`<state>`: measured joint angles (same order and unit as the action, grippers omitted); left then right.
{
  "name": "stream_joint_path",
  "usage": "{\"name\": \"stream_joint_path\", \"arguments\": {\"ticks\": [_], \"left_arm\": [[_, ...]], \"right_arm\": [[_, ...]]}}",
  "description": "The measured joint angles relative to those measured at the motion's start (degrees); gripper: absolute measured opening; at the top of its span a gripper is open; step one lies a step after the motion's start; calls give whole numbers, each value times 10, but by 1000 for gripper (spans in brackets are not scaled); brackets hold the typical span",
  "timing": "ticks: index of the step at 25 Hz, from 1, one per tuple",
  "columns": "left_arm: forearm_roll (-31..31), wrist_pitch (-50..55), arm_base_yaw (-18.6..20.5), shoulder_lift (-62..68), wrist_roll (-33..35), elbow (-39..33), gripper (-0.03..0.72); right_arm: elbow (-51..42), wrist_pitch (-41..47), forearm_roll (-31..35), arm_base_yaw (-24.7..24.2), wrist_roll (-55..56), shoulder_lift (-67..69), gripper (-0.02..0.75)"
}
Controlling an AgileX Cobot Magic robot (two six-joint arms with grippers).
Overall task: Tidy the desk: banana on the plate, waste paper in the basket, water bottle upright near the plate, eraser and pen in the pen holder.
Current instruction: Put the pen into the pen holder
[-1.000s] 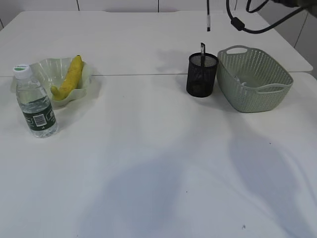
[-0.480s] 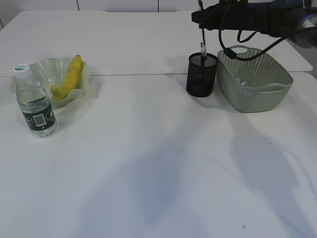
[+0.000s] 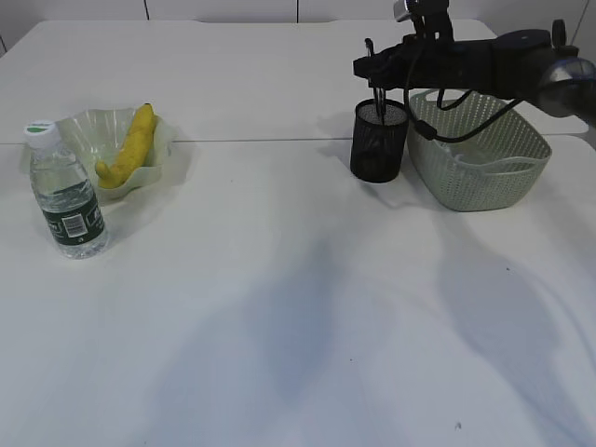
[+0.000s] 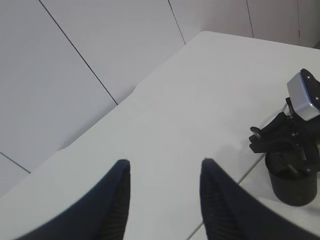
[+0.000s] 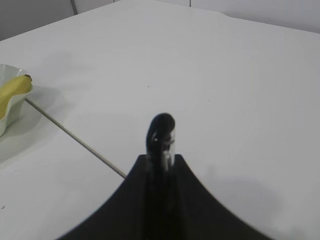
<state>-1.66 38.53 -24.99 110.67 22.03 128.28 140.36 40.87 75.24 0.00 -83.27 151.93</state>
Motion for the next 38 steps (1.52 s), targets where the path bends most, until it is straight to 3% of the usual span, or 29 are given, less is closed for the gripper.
{"name": "stream_joint_path", "arguments": {"ticks": [16,27,38], "left_arm": [[0,19,0,24,-1,0,317],[1,28,0,24,-8,0,317],[1,43,0,24,-8,0,317]], "right_arm": [[-1,24,-1,0,25,21,79],[-1,33,-1,0,27,22,241],[68,21,-7,-2,26,22,255]]}}
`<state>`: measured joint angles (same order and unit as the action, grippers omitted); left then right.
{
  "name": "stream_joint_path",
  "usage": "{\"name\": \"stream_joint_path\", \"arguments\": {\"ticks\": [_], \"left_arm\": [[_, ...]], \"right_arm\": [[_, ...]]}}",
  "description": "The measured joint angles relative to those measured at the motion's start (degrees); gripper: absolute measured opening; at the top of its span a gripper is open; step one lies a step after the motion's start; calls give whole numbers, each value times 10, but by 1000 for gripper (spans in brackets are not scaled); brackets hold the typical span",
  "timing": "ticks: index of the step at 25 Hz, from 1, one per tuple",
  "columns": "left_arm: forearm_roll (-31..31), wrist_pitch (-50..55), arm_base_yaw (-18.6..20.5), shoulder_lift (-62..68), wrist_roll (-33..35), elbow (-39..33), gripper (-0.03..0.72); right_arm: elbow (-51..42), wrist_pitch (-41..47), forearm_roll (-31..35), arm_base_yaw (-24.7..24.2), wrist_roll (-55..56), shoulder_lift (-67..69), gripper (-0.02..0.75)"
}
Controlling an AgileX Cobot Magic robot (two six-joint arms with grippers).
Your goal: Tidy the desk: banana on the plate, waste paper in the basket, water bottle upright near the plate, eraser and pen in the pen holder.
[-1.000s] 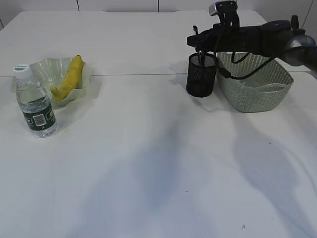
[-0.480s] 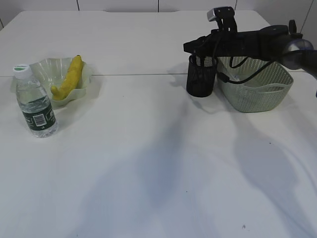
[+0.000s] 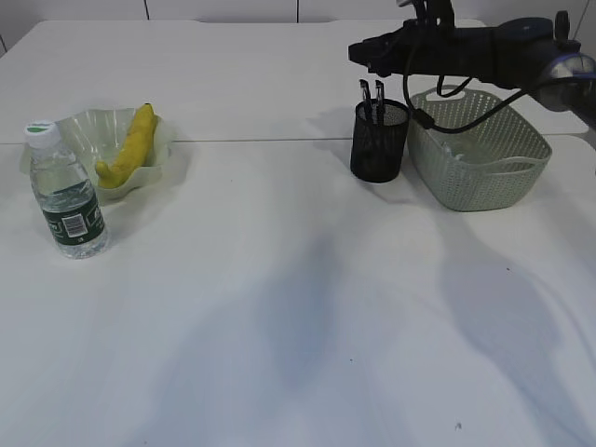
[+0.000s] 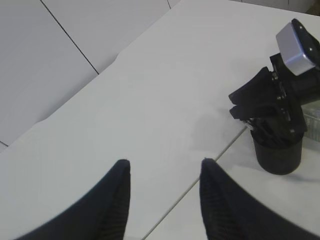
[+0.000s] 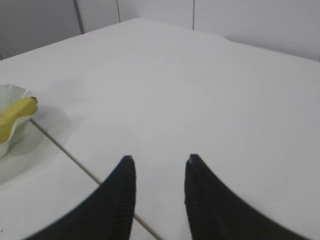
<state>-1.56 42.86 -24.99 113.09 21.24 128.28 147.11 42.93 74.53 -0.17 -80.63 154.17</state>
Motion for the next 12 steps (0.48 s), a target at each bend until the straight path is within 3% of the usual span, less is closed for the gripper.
{"name": "stream_joint_path", "arguments": {"ticks": [9,12], "left_arm": [[-1,-57,0,0,-2,0,316],[-3,-91,2,0,-4,0,278]], "right_arm": [[44,-3,-27,-12,11,-23,256],[44,-1,-27,-20,44,-54,250]]}}
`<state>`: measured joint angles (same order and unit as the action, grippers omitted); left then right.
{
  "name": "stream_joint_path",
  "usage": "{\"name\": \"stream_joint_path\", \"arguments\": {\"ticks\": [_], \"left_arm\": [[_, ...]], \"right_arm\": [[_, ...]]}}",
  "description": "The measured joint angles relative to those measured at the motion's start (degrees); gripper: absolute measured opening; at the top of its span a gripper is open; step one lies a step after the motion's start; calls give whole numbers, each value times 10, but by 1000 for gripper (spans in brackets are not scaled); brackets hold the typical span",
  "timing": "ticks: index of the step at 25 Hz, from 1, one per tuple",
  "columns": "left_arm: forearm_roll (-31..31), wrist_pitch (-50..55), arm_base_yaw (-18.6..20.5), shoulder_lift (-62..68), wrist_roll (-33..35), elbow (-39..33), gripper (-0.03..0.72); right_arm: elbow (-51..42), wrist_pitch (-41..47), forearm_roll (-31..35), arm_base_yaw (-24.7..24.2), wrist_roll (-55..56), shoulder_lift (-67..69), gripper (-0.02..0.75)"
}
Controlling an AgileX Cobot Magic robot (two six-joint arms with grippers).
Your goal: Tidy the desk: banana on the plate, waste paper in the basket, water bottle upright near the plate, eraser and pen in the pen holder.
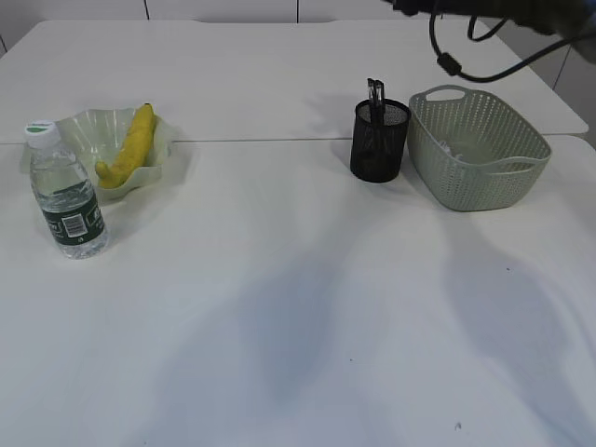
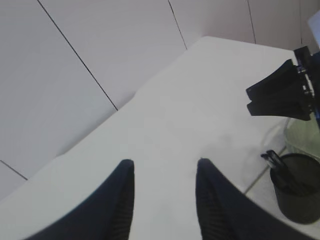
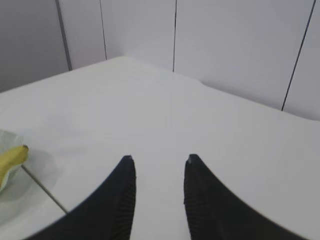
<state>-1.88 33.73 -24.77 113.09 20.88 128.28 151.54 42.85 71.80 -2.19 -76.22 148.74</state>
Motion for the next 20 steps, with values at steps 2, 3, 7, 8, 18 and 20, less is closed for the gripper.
{"name": "stream_joint_path", "arguments": {"ticks": [2,3,7,8,18,20], "left_arm": [[-1,-26,7,0,0,0,194],[-1,-37,11,-1,-1,0,149],[-1,-61,46,-37,-26,0,1],[-2,-66,59,-53,-32,0,-8],[-31,-56,151,-262,-42,2,-24],[-55,-12,156,-302,-43,5,-24]], "right_arm": [[0,4,-4,-5,18,-27,203],[0,7,-7,-7,21,-46,165],[0,21,-50,-22,59,-134,18],[0,24,-63,-26,76,-155,-3],[11,48,-215,-52,199,-401,-11],[11,66,-235,-52,239,-434,-11]]}}
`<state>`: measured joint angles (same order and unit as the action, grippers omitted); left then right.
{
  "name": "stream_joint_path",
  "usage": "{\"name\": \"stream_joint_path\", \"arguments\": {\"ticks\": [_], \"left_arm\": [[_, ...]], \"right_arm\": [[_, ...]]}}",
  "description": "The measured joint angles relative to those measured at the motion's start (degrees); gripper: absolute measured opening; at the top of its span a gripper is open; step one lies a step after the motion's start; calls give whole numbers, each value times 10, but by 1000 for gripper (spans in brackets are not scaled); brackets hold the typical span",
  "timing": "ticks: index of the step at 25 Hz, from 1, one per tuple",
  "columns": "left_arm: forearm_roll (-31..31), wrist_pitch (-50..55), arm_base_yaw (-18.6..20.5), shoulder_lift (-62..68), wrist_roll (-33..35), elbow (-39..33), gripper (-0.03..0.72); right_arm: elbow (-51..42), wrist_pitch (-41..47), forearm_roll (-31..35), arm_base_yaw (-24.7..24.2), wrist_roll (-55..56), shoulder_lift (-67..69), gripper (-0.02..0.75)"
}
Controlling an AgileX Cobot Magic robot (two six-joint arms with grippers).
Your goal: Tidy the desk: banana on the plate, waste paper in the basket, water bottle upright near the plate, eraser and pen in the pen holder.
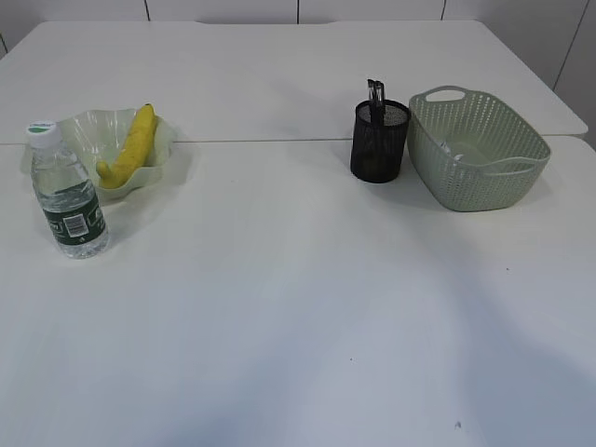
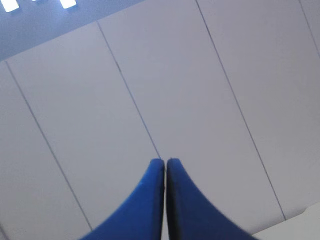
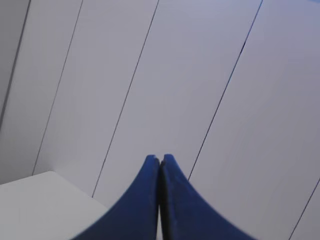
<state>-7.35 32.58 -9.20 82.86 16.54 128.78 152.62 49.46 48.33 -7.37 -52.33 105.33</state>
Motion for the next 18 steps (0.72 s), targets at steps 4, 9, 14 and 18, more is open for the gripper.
{"name": "stream_joint_path", "arguments": {"ticks": [4,9,14,18], "left_arm": [[-46,51,1,-84,-39,0,-24],[-75,94,1,-211,-71,3,-24],[-118,169,1,-343,-76,-38,-24],[-140,229,1,-436,-76,-102,-24]], "right_arm": [[0,50,-52,0,82,-50,-11],[0,91,-130,0,119,-135,-11],[-41,101,-198,0,139,-259,-11],[-169,105,-235,0,152,-372,-11]]}}
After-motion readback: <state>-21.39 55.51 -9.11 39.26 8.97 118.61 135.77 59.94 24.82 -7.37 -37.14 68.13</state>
